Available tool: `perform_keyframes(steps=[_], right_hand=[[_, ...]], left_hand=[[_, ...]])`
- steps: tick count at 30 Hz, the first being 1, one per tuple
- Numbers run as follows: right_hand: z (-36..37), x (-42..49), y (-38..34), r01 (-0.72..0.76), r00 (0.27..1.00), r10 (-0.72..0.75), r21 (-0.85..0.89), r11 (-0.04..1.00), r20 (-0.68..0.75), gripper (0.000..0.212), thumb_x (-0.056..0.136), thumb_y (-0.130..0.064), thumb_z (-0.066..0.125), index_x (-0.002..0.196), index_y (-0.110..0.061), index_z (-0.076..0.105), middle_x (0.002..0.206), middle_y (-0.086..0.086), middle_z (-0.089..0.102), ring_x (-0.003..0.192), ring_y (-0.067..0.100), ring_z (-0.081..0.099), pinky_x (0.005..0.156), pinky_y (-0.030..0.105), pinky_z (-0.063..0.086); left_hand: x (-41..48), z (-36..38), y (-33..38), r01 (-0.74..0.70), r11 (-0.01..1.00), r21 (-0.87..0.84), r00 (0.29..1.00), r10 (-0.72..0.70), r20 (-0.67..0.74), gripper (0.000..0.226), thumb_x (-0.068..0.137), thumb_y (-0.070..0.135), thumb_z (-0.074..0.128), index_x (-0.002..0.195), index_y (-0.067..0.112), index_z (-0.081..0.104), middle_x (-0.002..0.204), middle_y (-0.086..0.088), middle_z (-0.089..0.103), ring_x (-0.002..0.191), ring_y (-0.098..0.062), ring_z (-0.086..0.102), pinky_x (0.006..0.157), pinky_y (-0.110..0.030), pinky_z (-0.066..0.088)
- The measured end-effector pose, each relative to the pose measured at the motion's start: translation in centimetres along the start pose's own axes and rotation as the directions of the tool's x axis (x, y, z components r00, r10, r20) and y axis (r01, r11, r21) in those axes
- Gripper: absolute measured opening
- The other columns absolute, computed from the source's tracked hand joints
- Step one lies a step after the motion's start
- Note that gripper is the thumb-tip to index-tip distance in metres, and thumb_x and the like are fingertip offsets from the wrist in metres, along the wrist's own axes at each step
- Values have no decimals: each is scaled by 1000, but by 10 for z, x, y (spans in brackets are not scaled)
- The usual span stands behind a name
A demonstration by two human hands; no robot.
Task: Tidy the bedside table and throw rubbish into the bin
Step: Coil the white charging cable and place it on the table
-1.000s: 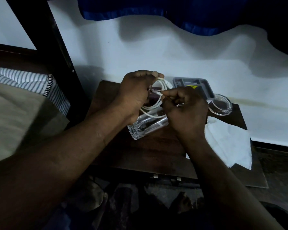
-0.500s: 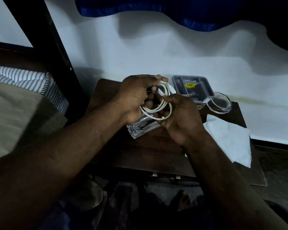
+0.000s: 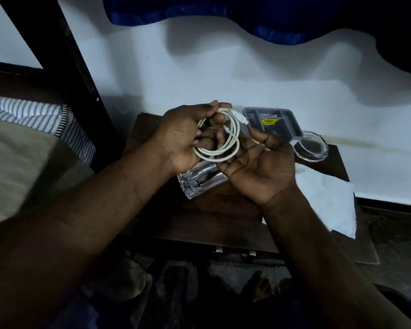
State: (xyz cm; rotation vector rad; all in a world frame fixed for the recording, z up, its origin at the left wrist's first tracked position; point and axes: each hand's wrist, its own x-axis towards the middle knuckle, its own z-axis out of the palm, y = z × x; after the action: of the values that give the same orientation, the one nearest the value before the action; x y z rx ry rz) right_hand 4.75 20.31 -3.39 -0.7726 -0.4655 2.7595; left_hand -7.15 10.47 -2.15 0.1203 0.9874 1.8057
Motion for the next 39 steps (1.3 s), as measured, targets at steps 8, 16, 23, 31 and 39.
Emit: perform_keyframes(steps=[8, 16, 23, 31, 39], right_hand=[[2, 9, 2, 150, 957, -170, -101, 983, -235, 17, 96, 9, 53, 102, 4, 68, 92, 16, 72, 81, 20, 70, 82, 30, 61], [-14, 10, -19, 477, 791, -528, -229, 849, -310, 29, 93, 11, 53, 106, -14, 60, 84, 6, 69, 74, 14, 68, 66, 22, 53], [-6, 4, -11, 699, 624, -766, -549, 458, 156, 28, 77, 6, 75, 98, -11, 67, 87, 3, 76, 87, 19, 70, 81, 32, 55], [-9, 5, 7, 543, 623, -644, -838, -53, 445, 14, 86, -13, 81, 96, -23, 78, 94, -5, 79, 88, 10, 76, 84, 39, 62], [-8, 4, -2, 423, 704, -617, -905, -32, 351, 17, 81, -13, 86, 90, -22, 75, 85, -8, 76, 75, -1, 68, 70, 14, 52]], left_hand=[[1, -2, -4, 70, 997, 9, 995, -71, 70, 26, 101, 13, 52, 125, 5, 58, 72, 1, 52, 39, -2, 26, 32, -12, 22], [0, -4, -7, -59, 969, 239, 995, 76, -64, 27, 100, 12, 54, 119, -1, 69, 68, 2, 51, 42, -3, 25, 37, -16, 17], [3, -2, -11, -185, 872, 454, 926, 310, -217, 21, 99, 10, 57, 106, 6, 77, 68, 0, 60, 41, -2, 47, 39, -13, 27], [0, 2, -13, -205, 897, 392, 951, 278, -138, 25, 93, -2, 50, 84, 6, 72, 64, -10, 50, 47, -14, 40, 41, -14, 22], [1, -1, -13, -189, 866, 463, 963, 256, -87, 27, 98, 1, 47, 91, 1, 73, 57, -3, 36, 42, -10, 25, 46, -16, 19]])
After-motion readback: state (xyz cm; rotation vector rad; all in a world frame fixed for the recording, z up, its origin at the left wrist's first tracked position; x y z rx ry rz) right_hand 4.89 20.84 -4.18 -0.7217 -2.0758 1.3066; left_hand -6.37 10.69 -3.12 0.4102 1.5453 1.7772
